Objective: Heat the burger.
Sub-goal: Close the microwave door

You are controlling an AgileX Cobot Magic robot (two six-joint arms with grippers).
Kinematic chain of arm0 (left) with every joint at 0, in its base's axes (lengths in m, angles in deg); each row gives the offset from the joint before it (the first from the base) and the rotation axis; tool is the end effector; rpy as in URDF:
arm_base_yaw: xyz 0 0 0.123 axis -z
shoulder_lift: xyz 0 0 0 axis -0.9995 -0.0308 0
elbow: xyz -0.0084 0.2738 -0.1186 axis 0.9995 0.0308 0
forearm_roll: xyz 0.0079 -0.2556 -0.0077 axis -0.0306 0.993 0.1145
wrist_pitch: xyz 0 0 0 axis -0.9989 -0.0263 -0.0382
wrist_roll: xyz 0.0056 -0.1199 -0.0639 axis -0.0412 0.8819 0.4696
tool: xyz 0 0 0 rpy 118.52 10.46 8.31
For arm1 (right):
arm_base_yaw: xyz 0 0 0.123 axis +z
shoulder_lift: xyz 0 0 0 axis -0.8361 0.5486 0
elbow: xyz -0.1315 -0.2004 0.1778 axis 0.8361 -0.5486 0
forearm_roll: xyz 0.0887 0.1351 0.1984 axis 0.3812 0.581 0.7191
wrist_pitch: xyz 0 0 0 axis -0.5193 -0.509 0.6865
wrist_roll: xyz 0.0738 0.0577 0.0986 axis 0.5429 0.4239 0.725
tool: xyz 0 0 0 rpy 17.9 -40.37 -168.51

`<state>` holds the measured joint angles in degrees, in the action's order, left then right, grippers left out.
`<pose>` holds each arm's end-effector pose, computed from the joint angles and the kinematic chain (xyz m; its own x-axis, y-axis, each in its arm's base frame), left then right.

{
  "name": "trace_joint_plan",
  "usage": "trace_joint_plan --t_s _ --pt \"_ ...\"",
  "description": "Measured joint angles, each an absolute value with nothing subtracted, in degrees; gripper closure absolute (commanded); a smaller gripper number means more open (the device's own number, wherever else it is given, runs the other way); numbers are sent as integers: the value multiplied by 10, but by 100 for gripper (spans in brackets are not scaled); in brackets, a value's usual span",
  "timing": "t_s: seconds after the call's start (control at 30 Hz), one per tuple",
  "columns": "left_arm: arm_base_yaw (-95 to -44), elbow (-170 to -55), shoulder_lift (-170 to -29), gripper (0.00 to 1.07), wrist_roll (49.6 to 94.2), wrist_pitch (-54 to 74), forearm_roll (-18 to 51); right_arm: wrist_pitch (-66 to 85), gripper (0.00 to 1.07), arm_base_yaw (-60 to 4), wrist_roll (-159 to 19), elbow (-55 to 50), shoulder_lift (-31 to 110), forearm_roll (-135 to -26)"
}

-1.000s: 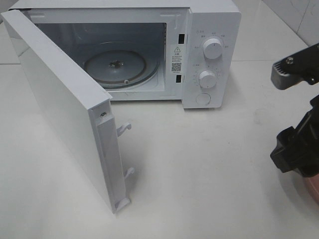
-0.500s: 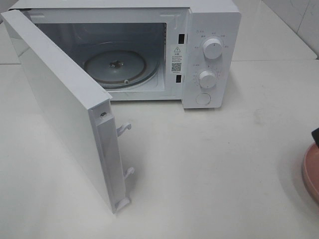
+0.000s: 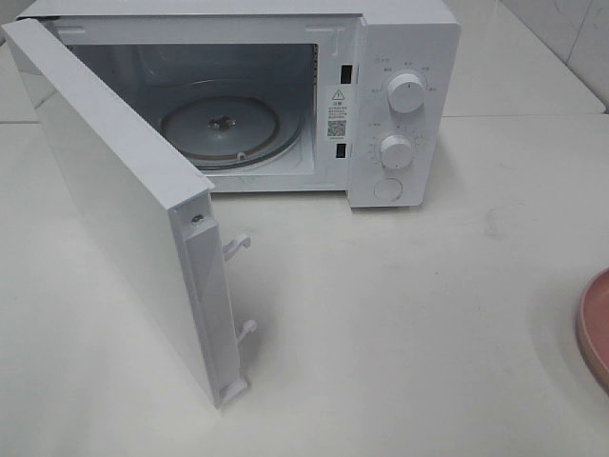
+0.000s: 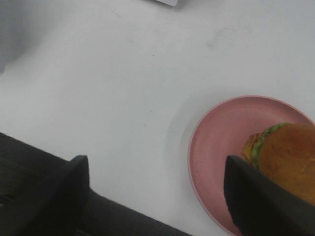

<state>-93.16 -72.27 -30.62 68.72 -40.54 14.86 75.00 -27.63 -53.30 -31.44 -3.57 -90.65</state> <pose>0.0218 -0.0245 0.2654 -0.4404 -0.0222 -0.8975 0.0955 0.9929 -0.0714 0.0820 0.0227 0.2925 -0.6489 -0.2108 -0.7311 -0.3047 0.9525 -0.0042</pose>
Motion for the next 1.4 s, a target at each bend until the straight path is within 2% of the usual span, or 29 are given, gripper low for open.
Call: trace_joint_plan --t_s 0.23,0.73,1.4 --pt "-932 -723 -306 7 687 -405 149 746 31 -363 -563 -359 -131 -862" --pt "-932 -723 -306 7 687 -405 149 710 31 -456 -566 -414 -259 -837" --pt "-932 -723 -306 7 687 -405 149 707 32 -476 -569 -415 -294 -837"
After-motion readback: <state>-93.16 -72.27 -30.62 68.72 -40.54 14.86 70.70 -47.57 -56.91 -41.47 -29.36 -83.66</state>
